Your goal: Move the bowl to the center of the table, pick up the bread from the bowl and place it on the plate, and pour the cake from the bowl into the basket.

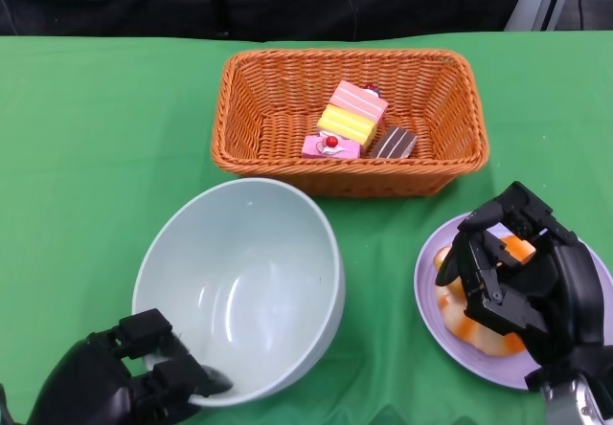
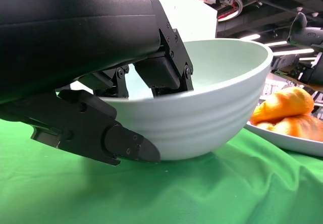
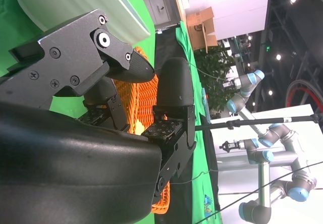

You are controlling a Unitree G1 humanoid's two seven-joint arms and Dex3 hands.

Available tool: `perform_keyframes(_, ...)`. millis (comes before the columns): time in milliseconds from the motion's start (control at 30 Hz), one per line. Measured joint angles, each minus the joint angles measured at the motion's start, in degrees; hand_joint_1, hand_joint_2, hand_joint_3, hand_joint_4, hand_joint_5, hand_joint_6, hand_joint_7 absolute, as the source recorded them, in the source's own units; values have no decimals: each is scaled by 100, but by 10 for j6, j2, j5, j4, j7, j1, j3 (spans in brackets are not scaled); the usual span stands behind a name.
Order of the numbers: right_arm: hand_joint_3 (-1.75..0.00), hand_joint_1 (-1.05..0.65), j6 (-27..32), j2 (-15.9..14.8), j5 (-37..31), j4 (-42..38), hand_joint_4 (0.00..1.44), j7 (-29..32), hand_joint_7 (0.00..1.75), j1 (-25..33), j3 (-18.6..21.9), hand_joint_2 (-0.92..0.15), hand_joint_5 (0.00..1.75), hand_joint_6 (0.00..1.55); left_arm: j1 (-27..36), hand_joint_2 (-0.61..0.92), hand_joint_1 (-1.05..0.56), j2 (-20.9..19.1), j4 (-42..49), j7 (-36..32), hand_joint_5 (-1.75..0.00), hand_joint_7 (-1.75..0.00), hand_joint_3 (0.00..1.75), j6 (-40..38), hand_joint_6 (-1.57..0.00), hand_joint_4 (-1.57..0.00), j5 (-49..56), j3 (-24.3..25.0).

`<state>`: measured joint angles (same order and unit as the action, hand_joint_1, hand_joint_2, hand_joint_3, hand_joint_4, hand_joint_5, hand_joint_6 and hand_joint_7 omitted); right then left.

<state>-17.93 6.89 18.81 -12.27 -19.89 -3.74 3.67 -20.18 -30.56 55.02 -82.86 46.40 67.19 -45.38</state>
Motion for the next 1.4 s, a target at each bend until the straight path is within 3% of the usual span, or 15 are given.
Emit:
perform_keyframes(67, -109, -11, -2, 1, 0, -1, 72, 0, 145, 0, 0, -58, 175, 59, 0, 92, -50, -3, 0, 2, -20, 0, 17, 2, -68, -58, 0, 0)
perform_keyframes(133, -110, -10, -6, 1, 0, -3, 71, -1, 145, 0, 0, -58, 175, 59, 0, 92, -60, -3, 0, 2, -8, 0, 21, 2, -49, -44, 0, 0)
perform_keyframes(367, -110, -10, -9, 1, -3, -7, 70, -1, 146, 0, -1, -58, 175, 57, 0, 92, -83, -3, 1, 2, 0, 0, 27, 9, -29, -29, -12, 5)
perform_keyframes(633, -109, -11, -20, 1, -11, -22, 71, -1, 147, -2, 0, -58, 175, 57, -1, 92, -100, -3, 3, -7, 0, 0, 53, 45, -24, -25, -25, 9)
perform_keyframes(833, -107, -13, -20, 1, -11, -22, 71, -2, 147, -4, 0, -57, 174, 58, -12, 92, -104, -4, 1, -9, 0, 0, 68, 81, -20, -20, -41, 26)
perform_keyframes(1267, -107, -12, -29, 2, -14, -30, 69, 1, 146, -7, 0, -57, 175, 57, -16, 92, -105, -13, 0, 70, -1, 0, 67, 151, -17, -16, -124, 105)
perform_keyframes(1400, -106, -12, -31, 2, -15, -31, 69, 1, 147, -7, -1, -58, 175, 57, -14, 92, -104, -1, 22, 132, -1, -1, 64, 202, -18, -18, -192, 141)
